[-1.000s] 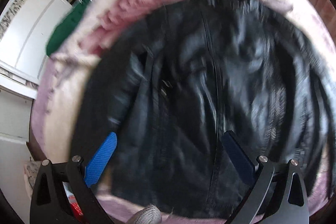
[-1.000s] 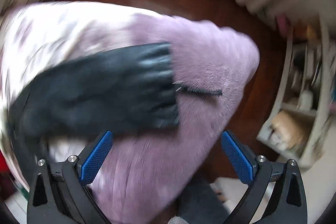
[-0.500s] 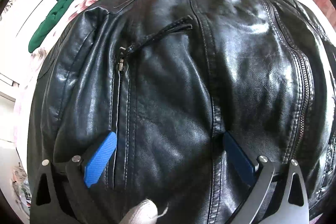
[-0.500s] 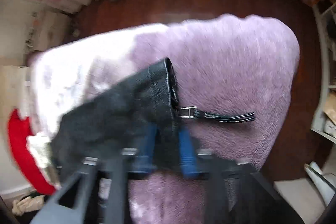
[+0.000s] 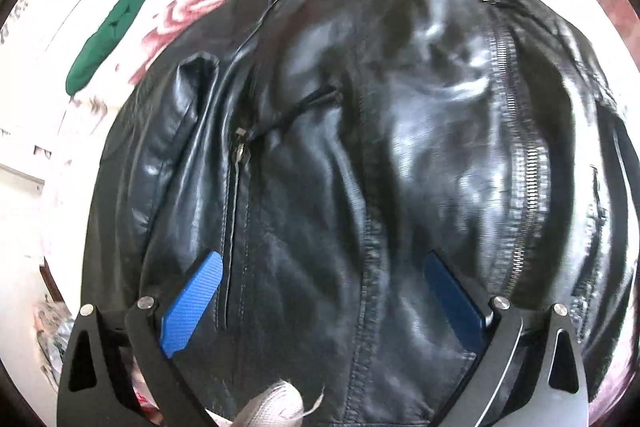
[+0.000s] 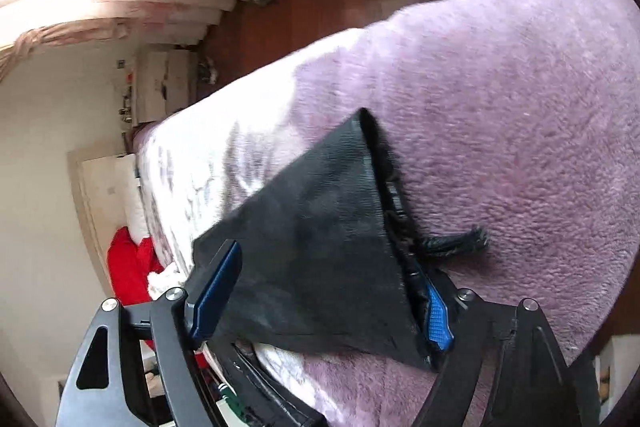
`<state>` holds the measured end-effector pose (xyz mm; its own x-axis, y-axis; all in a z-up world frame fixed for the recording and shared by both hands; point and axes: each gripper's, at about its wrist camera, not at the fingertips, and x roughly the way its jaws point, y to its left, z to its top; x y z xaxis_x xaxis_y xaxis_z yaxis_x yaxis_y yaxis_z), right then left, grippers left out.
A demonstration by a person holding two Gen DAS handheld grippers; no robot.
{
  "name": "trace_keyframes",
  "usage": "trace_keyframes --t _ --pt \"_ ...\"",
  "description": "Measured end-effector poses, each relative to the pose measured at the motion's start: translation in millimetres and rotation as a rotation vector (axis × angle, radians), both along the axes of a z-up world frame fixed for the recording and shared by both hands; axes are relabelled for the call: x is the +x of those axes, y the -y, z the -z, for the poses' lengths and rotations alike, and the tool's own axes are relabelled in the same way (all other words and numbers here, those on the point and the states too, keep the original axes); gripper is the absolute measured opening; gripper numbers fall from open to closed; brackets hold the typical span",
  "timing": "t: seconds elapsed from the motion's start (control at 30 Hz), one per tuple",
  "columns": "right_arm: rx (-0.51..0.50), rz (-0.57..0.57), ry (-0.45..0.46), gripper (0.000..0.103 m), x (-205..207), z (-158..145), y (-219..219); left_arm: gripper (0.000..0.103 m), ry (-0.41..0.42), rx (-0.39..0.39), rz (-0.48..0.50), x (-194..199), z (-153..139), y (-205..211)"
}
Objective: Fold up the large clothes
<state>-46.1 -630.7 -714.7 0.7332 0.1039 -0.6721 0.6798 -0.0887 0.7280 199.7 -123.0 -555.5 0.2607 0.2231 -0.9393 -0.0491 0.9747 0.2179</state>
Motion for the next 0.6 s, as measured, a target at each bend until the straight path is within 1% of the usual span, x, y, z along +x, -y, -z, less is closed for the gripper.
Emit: trace_keyframes --t 0.03,0.07,0.13,0.2,0.23,0.27,0.33,0.43,0.5,0.53,0.6 --pt "0.001 0.005 -0.006 0.026 3.6 2.0 -3.6 0.103 -0.005 0.028 0.012 -1.5 -0.6 6.0" --pt "0.011 0.012 0.004 0.011 13.2 -0.4 -5.7 0.103 -0.016 0.053 0.025 -0.9 -0.2 12.2" --pt "-0.006 0.026 -0.02 0.011 21.1 -6.4 -5.4 0.103 -0.036 0.078 0.047 8.0 -4.6 21.3" --pt "-0.059 0.025 -0.038 0.01 27.2 -25.5 3.6 0.103 -0.059 0.132 0.053 9.0 -4.3 27.6" --pt "-0.074 0.029 -0.035 0.01 29.7 -40.0 13.4 0.103 -0.07 0.13 0.055 12.7 -3.6 22.7" --pt "-0.101 0.028 -0.028 0.01 31.2 -52.7 18.0 0.103 -0.076 0.112 0.055 17.7 -5.7 19.7" --pt "-0.134 0.003 -0.031 0.009 39.7 -77.2 33.7 0.103 -0.077 0.086 0.049 32.2 -7.8 12.7" --pt "-0.189 -0.081 -0.033 0.009 69.8 -112.6 34.0 0.103 -0.09 0.071 0.034 42.3 -7.6 5.6" --pt "-0.234 -0.137 -0.039 0.009 98.5 -138.0 31.4 0.103 -0.089 0.044 0.009 50.1 -10.7 -5.4" --pt "-0.267 -0.176 -0.039 0.009 115.3 -153.7 24.1 0.103 -0.086 0.028 -0.005 54.8 -12.9 -14.8" --pt "-0.357 -0.286 -0.031 0.009 153.8 -191.5 -5.7 0.103 -0.075 0.015 -0.035 54.5 -18.1 -29.2"
